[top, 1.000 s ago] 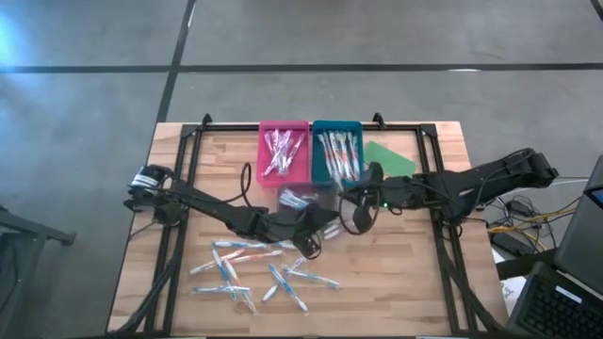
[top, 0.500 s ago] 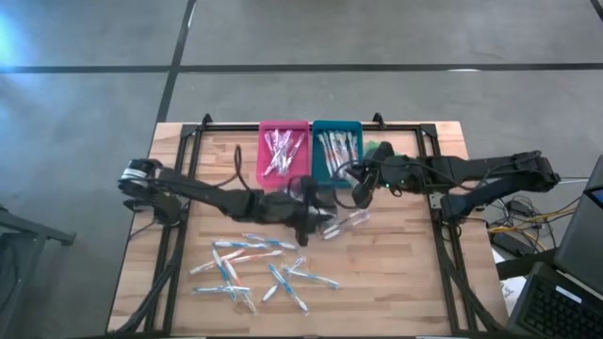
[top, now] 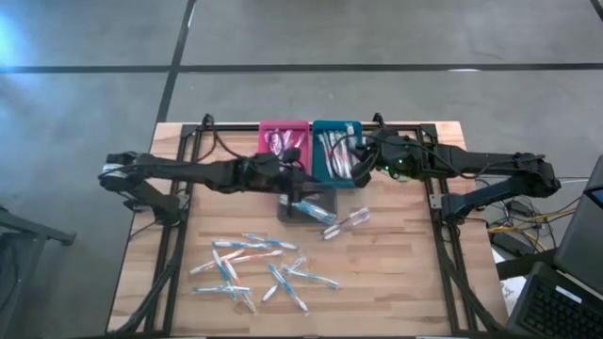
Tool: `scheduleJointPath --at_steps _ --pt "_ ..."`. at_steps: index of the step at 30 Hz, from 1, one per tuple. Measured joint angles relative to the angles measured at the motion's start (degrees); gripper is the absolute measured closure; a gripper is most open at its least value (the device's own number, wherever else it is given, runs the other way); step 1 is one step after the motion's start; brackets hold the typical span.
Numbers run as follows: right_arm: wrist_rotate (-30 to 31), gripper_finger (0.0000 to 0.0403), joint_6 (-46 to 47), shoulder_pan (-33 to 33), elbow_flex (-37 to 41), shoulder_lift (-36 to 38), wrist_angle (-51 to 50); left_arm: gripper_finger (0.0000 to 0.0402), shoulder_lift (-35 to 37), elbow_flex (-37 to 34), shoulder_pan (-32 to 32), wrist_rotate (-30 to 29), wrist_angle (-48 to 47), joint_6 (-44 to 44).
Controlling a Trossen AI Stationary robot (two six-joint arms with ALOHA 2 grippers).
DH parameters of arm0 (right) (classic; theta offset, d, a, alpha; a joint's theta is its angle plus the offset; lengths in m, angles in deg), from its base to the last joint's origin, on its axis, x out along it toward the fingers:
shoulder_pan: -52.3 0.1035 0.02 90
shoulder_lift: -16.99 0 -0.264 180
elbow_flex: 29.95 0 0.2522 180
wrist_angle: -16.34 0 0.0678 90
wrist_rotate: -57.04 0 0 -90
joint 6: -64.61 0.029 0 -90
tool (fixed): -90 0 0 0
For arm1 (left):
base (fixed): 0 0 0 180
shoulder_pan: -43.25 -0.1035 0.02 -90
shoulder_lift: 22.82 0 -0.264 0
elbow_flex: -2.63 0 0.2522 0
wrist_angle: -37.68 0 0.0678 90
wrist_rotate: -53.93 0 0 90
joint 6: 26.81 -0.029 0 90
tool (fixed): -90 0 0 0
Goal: Pick & Place Toothbrushes
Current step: Put the orange toothbrush into the blue bin
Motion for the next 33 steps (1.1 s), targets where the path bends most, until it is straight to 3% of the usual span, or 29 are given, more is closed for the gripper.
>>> scheduleJointPath --at_steps 10,17,24,29,33 --pt "-1.15 0.0376 0.30 -5.44 0.00 -0.13 -0.26 0.0275 14.06 -17.13 -3.48 0.60 12.91 9.45" --pt "-4.99 0.0378 3.20 -10.25 0.00 -0.15 -0.26 0.0275 21.98 -27.26 -5.40 5.30 19.03 14.99" --pt "-9.43 0.0379 4.70 -15.26 0.00 -0.15 -0.62 0.0275 24.08 -33.27 -6.56 7.21 22.63 18.52" --pt "-10.52 0.0379 5.58 -17.58 0.00 -0.15 -0.62 0.0275 23.67 -39.35 -7.14 9.89 33.05 21.68" --pt "-14.85 0.0379 7.90 -19.38 0.00 -1.59 0.11 0.0275 23.71 -43.50 -7.56 10.72 40.86 23.70"
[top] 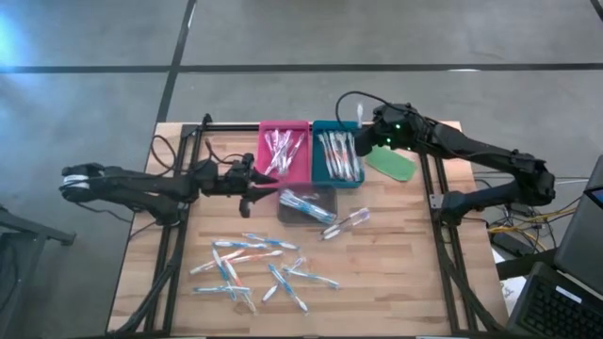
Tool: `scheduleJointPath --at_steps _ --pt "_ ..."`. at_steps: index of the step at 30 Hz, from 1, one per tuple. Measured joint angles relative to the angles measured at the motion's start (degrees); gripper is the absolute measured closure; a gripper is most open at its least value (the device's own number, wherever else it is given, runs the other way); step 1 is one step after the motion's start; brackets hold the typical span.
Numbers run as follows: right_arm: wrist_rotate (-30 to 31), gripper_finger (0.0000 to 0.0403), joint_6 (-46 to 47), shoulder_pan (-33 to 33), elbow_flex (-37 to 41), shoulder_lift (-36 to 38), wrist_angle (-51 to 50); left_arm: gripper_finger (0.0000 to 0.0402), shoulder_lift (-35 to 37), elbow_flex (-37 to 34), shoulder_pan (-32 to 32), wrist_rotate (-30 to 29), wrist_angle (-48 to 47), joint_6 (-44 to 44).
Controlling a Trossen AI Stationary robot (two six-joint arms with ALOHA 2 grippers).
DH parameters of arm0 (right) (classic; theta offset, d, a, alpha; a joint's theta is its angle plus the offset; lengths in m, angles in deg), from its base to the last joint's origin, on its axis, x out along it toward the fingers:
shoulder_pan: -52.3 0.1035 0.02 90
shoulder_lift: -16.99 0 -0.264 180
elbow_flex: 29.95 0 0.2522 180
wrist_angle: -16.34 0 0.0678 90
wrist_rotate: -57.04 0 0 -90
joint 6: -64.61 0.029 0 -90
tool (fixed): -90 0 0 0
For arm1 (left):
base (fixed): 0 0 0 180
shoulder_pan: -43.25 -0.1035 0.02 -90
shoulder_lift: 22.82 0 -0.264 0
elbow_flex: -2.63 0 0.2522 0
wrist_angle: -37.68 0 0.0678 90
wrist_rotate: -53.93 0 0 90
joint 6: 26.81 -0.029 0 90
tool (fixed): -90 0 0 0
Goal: Pick & Place Toothbrushes
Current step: Put the orange toothbrush into the blue bin
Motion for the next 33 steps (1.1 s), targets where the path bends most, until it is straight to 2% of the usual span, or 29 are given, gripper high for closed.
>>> scheduleJointPath --at_steps 6,11,18,23,33 --pt "-3.80 0.0379 1.84 -2.74 -2.19 -6.09 -0.35 0.0275 0.05 -0.99 -0.02 -0.05 2.06 -1.77" --pt "-8.34 0.0380 3.13 -4.85 -8.96 -13.86 -1.90 0.0273 0.18 -0.98 -0.02 -0.09 2.05 -2.44" --pt "-9.09 0.0380 3.61 -6.95 -22.01 -24.91 -14.21 0.0273 0.18 -0.97 -0.02 -0.09 1.99 -2.44" --pt "-9.37 0.0380 5.62 -8.46 -28.46 -31.69 -21.45 0.0273 0.18 -0.97 -0.02 -0.09 1.92 -2.46" --pt "-9.50 0.0380 7.69 -9.38 -29.88 -40.01 -23.98 0.0273 0.18 -0.97 -0.02 -0.09 1.68 -2.36"
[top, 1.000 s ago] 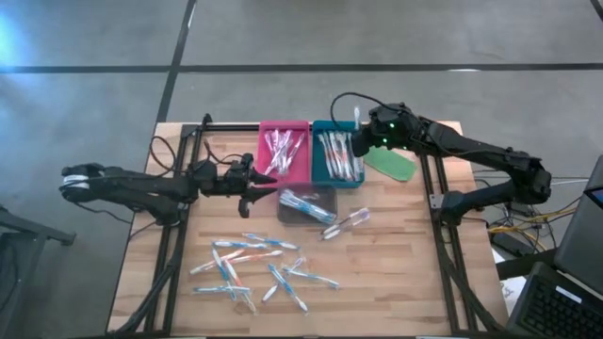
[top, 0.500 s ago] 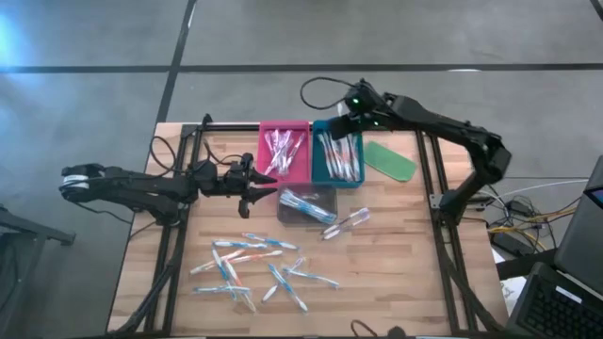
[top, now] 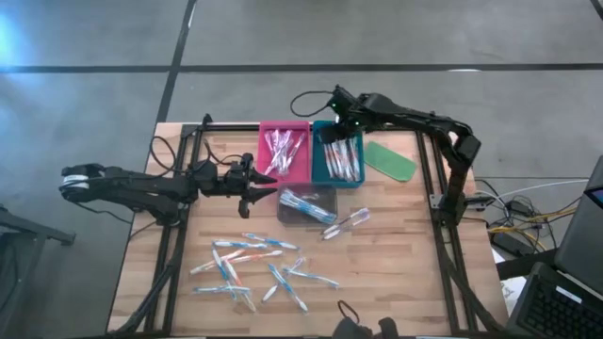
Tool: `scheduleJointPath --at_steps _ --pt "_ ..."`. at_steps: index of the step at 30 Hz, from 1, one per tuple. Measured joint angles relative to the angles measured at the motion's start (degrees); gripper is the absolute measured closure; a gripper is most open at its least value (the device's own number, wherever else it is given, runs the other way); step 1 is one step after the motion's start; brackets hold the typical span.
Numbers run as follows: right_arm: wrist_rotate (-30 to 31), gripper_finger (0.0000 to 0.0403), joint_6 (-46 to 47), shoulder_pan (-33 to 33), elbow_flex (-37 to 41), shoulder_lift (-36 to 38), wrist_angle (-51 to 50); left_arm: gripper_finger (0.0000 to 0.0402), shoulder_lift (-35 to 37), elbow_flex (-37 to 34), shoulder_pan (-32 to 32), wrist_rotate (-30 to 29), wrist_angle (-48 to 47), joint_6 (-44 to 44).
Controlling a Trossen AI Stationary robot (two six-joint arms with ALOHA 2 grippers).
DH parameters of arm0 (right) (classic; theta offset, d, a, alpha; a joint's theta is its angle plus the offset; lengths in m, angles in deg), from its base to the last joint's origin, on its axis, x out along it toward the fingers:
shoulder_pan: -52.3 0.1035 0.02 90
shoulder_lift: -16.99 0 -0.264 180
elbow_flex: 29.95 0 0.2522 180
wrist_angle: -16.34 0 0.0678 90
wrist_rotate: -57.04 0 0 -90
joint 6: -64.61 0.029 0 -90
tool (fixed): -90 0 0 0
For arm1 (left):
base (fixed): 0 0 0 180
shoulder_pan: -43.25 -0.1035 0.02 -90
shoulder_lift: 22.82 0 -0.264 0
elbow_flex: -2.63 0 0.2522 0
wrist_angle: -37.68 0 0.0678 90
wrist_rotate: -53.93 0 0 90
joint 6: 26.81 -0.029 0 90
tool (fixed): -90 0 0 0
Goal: Pick & Place Toothbrushes
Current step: Put the orange toothbrush into the blue bin
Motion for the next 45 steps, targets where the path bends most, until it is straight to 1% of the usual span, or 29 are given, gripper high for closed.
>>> scheduleJointPath --at_steps 3,10,19,25,39,45 --pt "-0.01 0.0380 -0.25 -0.17 0.02 -1.80 -0.58 0.0273 0.00 0.00 0.00 0.00 -0.01 0.06" --pt "0.03 0.0380 -0.47 -0.57 0.11 -5.02 -6.20 0.0273 0.00 0.00 0.02 0.00 -0.06 0.71" --pt "1.24 0.0380 -0.58 -1.22 0.24 -8.66 -6.16 0.0273 0.00 0.00 0.04 0.00 -0.12 0.89" --pt "1.81 0.0379 -0.71 -1.46 0.46 -9.74 -6.63 0.0273 0.00 0.00 0.04 0.00 -0.18 0.93" --pt "1.89 0.0311 -1.77 -1.44 0.74 -11.29 -6.69 0.0273 0.00 0.00 0.09 0.00 -0.27 0.93" --pt "1.85 0.0275 -2.02 -1.44 0.74 -9.54 -6.66 0.0273 0.00 0.00 0.09 0.00 -0.27 0.93"
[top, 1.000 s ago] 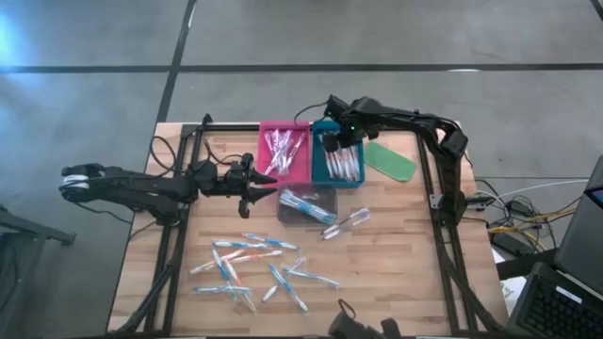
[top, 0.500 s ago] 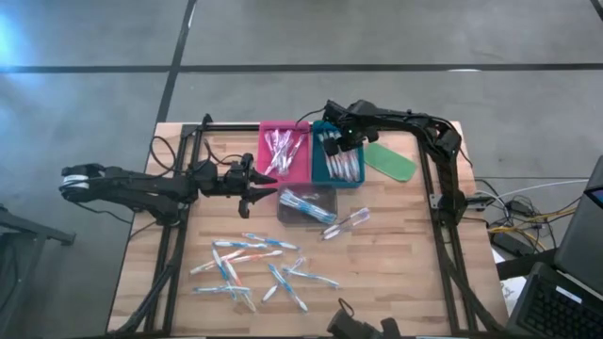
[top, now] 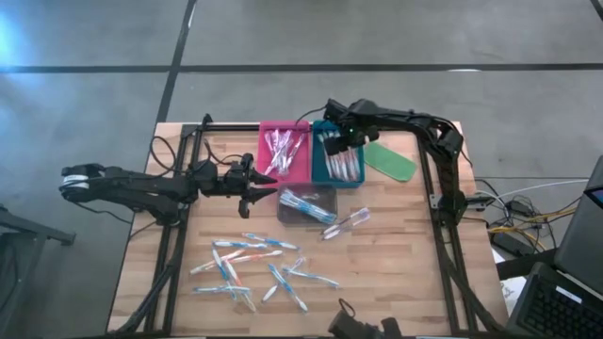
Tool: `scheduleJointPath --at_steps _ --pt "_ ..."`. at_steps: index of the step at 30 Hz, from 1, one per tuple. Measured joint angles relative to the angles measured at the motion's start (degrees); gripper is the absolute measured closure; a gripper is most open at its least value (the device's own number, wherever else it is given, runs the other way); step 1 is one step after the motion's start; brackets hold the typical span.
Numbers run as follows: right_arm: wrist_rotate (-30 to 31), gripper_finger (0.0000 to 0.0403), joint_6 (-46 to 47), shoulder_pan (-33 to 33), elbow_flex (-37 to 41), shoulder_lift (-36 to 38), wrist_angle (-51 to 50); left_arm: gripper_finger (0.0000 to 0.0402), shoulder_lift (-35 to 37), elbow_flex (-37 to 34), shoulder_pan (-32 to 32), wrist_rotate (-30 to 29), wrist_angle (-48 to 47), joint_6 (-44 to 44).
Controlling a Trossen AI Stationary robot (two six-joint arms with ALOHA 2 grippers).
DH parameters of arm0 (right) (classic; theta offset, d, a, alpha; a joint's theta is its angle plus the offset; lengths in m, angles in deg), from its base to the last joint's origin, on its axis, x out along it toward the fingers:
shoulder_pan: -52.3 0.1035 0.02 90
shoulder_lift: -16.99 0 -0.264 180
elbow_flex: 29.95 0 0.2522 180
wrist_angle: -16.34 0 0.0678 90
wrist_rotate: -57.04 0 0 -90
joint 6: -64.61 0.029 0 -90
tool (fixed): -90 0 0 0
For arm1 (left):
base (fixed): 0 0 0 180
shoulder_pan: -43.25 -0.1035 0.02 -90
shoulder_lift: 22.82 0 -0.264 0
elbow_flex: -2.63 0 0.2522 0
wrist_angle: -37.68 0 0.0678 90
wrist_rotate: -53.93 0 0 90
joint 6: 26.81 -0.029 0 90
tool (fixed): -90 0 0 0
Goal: Pick & Place Toothbrushes
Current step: Put the orange toothbrush into the blue bin, then put the blue toothbrush into the transparent gray bin
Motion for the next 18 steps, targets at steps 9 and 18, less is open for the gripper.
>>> scheduleJointPath --at_steps 9,18 --pt "-0.15 0.0234 -1.99 0.02 -0.89 4.08 -0.05 0.0273 0.00 0.00 -0.02 0.00 0.00 0.00" --pt "-0.21 0.0231 -3.02 0.31 -1.81 13.17 0.09 0.0273 0.00 0.00 -0.04 0.00 0.00 0.00"
